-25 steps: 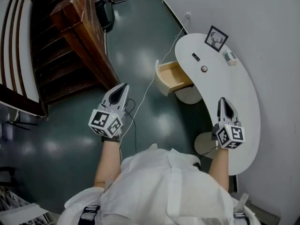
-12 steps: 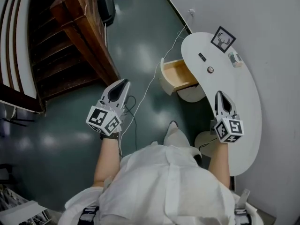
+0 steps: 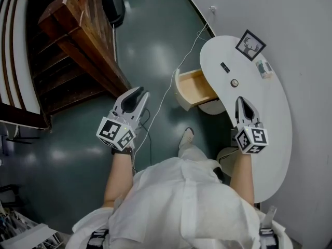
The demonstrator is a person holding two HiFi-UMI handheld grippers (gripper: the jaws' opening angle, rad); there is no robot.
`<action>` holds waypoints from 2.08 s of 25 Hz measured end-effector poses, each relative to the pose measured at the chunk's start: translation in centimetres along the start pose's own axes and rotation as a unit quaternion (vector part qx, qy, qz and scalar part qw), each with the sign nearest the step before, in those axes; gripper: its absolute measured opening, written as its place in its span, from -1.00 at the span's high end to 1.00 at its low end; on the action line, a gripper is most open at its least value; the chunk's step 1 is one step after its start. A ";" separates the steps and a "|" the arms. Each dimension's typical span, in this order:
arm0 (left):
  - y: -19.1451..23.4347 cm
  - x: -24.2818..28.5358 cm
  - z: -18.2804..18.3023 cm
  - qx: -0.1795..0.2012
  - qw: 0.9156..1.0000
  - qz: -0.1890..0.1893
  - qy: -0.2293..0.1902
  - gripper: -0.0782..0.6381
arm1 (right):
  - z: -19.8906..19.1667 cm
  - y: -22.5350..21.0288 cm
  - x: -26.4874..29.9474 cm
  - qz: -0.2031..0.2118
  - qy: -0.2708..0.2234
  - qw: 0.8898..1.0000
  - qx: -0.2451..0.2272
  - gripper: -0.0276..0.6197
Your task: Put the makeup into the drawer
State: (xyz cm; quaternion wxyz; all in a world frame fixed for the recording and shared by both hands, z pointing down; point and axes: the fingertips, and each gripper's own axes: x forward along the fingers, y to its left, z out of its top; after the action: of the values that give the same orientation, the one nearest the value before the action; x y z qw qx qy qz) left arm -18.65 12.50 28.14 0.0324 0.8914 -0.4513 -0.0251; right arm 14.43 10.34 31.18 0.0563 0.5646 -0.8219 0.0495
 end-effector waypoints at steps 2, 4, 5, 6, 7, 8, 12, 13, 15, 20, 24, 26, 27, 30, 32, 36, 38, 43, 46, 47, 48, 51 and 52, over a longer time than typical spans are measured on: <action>0.7 2.3 -0.1 0.006 1.000 -0.001 0.003 0.59 | -0.3 -1.2 1.7 -0.001 0.007 1.000 0.002 0.89; 1.2 4.6 0.0 0.007 1.000 -0.004 0.003 0.65 | -0.4 -2.6 3.4 -0.002 0.015 1.000 0.005 0.89; 1.4 5.8 0.1 0.008 1.000 -0.005 0.003 0.66 | -0.5 -3.3 4.2 -0.003 0.018 1.000 0.006 0.89; 1.7 7.0 0.1 0.008 1.000 -0.006 0.003 0.67 | -0.5 -4.1 4.9 -0.003 0.021 1.000 0.007 0.89; 1.9 8.1 0.2 0.008 1.000 -0.006 0.003 0.68 | -0.5 -4.7 5.7 -0.003 0.024 1.000 0.007 0.89; 2.1 9.2 0.2 0.007 1.000 -0.006 0.003 0.69 | -0.5 -5.4 6.5 -0.002 0.027 1.000 0.006 0.89; 2.8 13.5 0.2 0.006 1.000 -0.011 0.002 0.70 | -0.8 -7.6 9.4 0.003 0.043 0.999 -0.003 0.89; 3.0 14.5 0.1 0.006 1.000 -0.013 0.003 0.70 | -1.0 -8.2 10.1 0.005 0.049 0.999 -0.004 0.89; 3.2 16.5 -0.1 0.007 1.000 -0.017 0.007 0.70 | -1.5 -9.2 11.6 0.010 0.063 0.998 -0.009 0.89; 3.6 20.6 -1.3 0.005 1.000 -0.022 0.016 0.70 | -3.5 -11.3 15.0 0.026 0.102 0.994 -0.027 0.88; 3.7 22.8 -2.4 0.005 0.999 -0.029 0.028 0.70 | -5.3 -12.2 17.1 0.042 0.134 0.989 -0.036 0.88; 3.6 23.7 -3.0 0.006 0.999 -0.034 0.034 0.70 | -6.3 -12.8 18.1 0.049 0.151 0.986 -0.044 0.88; 3.6 24.1 -3.4 0.006 0.999 -0.036 0.038 0.70 | -6.8 -13.1 18.6 0.051 0.159 0.985 -0.047 0.87; 3.6 24.9 -4.4 0.003 0.998 -0.041 0.048 0.70 | -8.3 -13.5 19.7 0.059 0.187 0.979 -0.052 0.80; 3.5 25.3 -5.0 0.000 0.998 -0.046 0.053 0.70 | -9.2 -13.6 20.4 0.067 0.203 0.975 -0.056 0.77; 3.8 26.3 -6.2 -0.007 0.996 -0.060 0.062 0.70 | -10.9 -13.4 22.0 0.074 0.236 0.966 -0.070 0.75; 4.1 26.8 -6.8 -0.012 0.995 -0.068 0.068 0.70 | -11.9 -13.3 22.7 0.078 0.254 0.961 -0.075 0.73; 5.1 27.8 -8.2 -0.018 0.993 -0.078 0.081 0.70 | -14.5 -13.6 24.5 0.083 0.297 0.947 -0.092 0.69; 5.5 27.9 -9.2 -0.024 0.992 -0.081 0.088 0.70 | -16.1 -14.0 25.5 0.083 0.322 0.937 -0.108 0.68; 5.6 27.9 -9.5 -0.026 0.992 -0.083 0.091 0.70 | -16.7 -14.2 25.8 0.082 0.330 0.934 -0.113 0.68; 5.7 28.0 -9.8 -0.026 0.992 -0.084 0.093 0.70 | -17.2 -14.4 26.1 0.081 0.338 0.930 -0.116 0.67; 5.7 28.4 -10.5 -0.026 0.991 -0.086 0.097 0.70 | -18.7 -15.2 26.8 0.077 0.363 0.920 -0.126 0.65; 5.7 28.5 -10.6 -0.027 0.991 -0.085 0.098 0.70 | -19.1 -15.5 27.0 0.075 0.371 0.916 -0.130 0.65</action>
State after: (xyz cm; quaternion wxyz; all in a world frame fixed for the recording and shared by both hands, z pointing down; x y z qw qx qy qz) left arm -5.61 -13.48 38.75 0.0981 0.9236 -0.3675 0.0479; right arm 19.99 -17.35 54.39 0.4263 0.4301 -0.7812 0.1518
